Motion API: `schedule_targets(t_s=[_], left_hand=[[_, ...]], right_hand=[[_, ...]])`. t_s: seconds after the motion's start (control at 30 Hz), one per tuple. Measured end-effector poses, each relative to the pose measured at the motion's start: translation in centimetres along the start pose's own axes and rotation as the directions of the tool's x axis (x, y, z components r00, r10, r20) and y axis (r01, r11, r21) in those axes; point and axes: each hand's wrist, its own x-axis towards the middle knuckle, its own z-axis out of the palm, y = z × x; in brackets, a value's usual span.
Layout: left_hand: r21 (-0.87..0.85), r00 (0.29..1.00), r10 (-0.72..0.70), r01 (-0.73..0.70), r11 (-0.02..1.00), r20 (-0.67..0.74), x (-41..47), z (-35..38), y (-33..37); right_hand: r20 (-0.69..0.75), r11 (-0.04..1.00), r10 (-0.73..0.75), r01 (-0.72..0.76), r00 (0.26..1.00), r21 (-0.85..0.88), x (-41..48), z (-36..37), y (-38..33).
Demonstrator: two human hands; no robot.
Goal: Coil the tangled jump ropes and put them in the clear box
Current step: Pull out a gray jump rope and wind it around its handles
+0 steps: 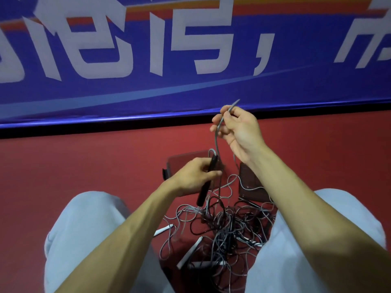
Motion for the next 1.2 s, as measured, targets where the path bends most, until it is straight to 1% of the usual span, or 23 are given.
schedule_targets(t_s=[0.03, 0.07, 0.13, 0.2, 0.23, 0.27, 0.33, 0.43, 0.5, 0.57, 0.6, 0.67, 0.73, 0.8, 0.83, 0.87, 0.9, 0.93, 0.97, 1.07, 1.1, 1.17, 1.2], left_hand=[[-0.06, 1.0, -0.004, 0.004, 0.998, -0.006, 0.0, 0.1, 0.1], [-0.087, 0.999, -0.002, -0.002, 0.996, -0.041, 0.1, 0.0, 0.0], [-0.074, 0.989, 0.015, -0.025, 0.997, -0.144, 0.0, -0.3, 0.3], [-0.128, 0.969, 0.018, -0.051, 0.99, -0.247, -0.2, -0.7, 1.0], [-0.172, 0.957, 0.015, -0.068, 0.983, -0.291, -0.2, -0.8, 1.3], [-0.221, 0.944, 0.014, -0.091, 0.971, -0.329, -0.3, -1.1, 1.7], [-0.339, 0.922, -0.011, -0.132, 0.931, -0.387, -0.5, -1.4, 2.5], [-0.499, 0.887, -0.059, -0.202, 0.843, -0.458, -0.9, -2.3, 3.5], [-0.607, 0.878, -0.095, -0.243, 0.756, -0.469, -1.2, -3.1, 3.9], [-0.686, 0.877, -0.129, -0.263, 0.678, -0.464, -1.5, -4.0, 4.3], [-0.722, 0.876, -0.143, -0.276, 0.635, -0.461, -1.6, -4.5, 4.5], [-0.77, 0.866, -0.157, -0.322, 0.551, -0.475, -1.9, -5.5, 4.7], [-0.805, 0.847, -0.174, -0.383, 0.454, -0.502, -2.2, -6.4, 4.8], [-0.827, 0.834, -0.193, -0.427, 0.366, -0.516, -2.5, -7.0, 4.8], [-0.831, 0.829, -0.2, -0.44, 0.341, -0.522, -2.6, -7.2, 4.8], [-0.835, 0.827, -0.205, -0.449, 0.317, -0.523, -2.6, -7.2, 4.8], [-0.839, 0.825, -0.213, -0.456, 0.297, -0.524, -2.6, -7.2, 4.8], [-0.84, 0.821, -0.223, -0.46, 0.288, -0.526, -2.6, -7.1, 4.8], [-0.836, 0.814, -0.235, -0.46, 0.299, -0.531, -2.5, -7.0, 4.7], [-0.804, 0.799, -0.237, -0.437, 0.402, -0.553, -2.0, -6.5, 4.1], [-0.791, 0.8, -0.231, -0.418, 0.446, -0.554, -1.9, -6.3, 3.9], [-0.778, 0.812, -0.239, -0.357, 0.517, -0.532, -1.6, -5.9, 3.4], [-0.783, 0.83, -0.247, -0.313, 0.537, -0.501, -1.6, -5.7, 3.3]], right_hand=[[-0.011, 0.996, 0.018, -0.017, 1.0, 0.087, 0.1, -0.1, -0.2], [-0.026, 0.986, 0.038, -0.034, 0.999, 0.165, 0.2, -0.2, -0.3], [-0.067, 0.964, 0.065, -0.045, 0.996, 0.263, 0.5, -0.5, -0.5], [-0.105, 0.96, 0.071, -0.04, 0.992, 0.276, 0.6, -0.7, -0.3], [-0.115, 0.967, 0.082, -0.051, 0.99, 0.249, 0.6, -0.7, -0.1], [-0.117, 0.977, 0.098, -0.073, 0.988, 0.199, 0.4, -0.7, 0.2], [-0.094, 0.988, 0.15, -0.147, 0.984, 0.039, -0.1, -0.8, 1.0], [-0.076, 0.95, 0.231, -0.242, 0.97, -0.2, -0.6, -1.0, 1.9], [-0.092, 0.904, 0.197, -0.217, 0.976, -0.367, -0.5, -0.9, 2.4], [-0.101, 0.853, 0.151, -0.181, 0.983, -0.489, -0.3, -0.7, 3.2], [-0.09, 0.825, 0.154, -0.178, 0.984, -0.536, -0.3, -0.6, 3.6], [-0.018, 0.75, 0.206, -0.169, 0.978, -0.64, -0.3, -0.5, 4.7], [0.08, 0.652, 0.28, -0.129, 0.957, -0.747, -0.4, -0.6, 5.6], [0.136, 0.59, 0.318, -0.084, 0.938, -0.803, -0.4, -0.4, 6.1], [0.149, 0.552, 0.309, -0.049, 0.939, -0.833, -0.4, -0.4, 6.2], [0.161, 0.483, 0.277, 0.007, 0.948, -0.875, -0.3, -0.6, 6.5], [0.152, 0.39, 0.249, 0.045, 0.957, -0.92, -0.4, -0.6, 6.4], [0.135, 0.342, 0.222, 0.053, 0.966, -0.938, -0.4, -0.6, 6.4], [0.103, 0.353, 0.205, 0.024, 0.973, -0.935, -0.5, -0.6, 6.2], [-0.017, 0.537, 0.184, -0.115, 0.983, -0.836, -0.5, -0.6, 5.9], [-0.042, 0.597, 0.169, -0.136, 0.985, -0.791, -0.5, -0.5, 5.5], [-0.077, 0.752, 0.152, -0.166, 0.985, -0.638, -0.5, -0.2, 4.6], [-0.093, 0.831, 0.156, -0.182, 0.983, -0.526, -0.5, 0.0, 3.9]])
